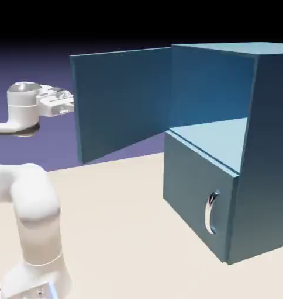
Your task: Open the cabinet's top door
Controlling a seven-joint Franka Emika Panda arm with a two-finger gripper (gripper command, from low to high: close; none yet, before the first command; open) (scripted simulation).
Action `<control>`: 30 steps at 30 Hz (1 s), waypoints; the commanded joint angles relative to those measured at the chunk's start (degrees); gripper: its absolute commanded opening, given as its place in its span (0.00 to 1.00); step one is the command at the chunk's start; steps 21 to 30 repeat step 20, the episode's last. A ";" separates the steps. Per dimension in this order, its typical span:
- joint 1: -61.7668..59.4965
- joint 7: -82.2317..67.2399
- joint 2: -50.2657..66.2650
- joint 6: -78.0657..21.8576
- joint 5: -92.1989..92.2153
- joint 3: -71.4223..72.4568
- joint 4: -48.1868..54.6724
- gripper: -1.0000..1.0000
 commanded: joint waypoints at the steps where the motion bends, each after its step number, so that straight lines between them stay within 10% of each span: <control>1: -1.96 -0.08 0.36 -1.68 0.81 1.53 2.08 0.00; 19: -36.52 -6.46 -2.86 -27.20 9.31 20.23 39.44 0.00; 30: -37.13 -6.65 -3.01 -27.65 9.38 20.45 40.17 0.00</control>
